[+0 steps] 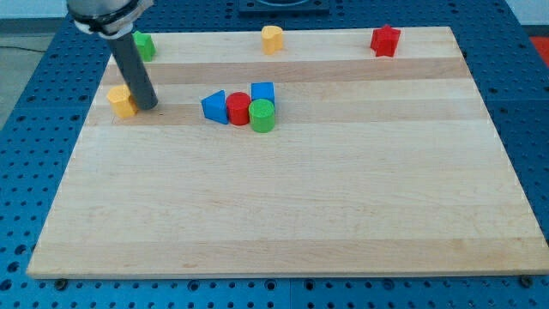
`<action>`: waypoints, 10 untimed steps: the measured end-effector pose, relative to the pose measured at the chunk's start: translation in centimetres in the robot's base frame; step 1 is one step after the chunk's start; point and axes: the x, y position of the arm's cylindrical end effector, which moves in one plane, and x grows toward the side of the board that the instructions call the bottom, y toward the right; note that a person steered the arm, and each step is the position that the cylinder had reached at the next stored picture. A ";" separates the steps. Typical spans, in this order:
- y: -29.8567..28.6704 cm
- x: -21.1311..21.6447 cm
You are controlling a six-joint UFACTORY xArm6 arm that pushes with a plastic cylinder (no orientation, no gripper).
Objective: Push the blue cube towards the right center
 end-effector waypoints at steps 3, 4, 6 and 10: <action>6.1 -4.2; 12.4 -3.9; 20.5 0.5; 33.3 4.0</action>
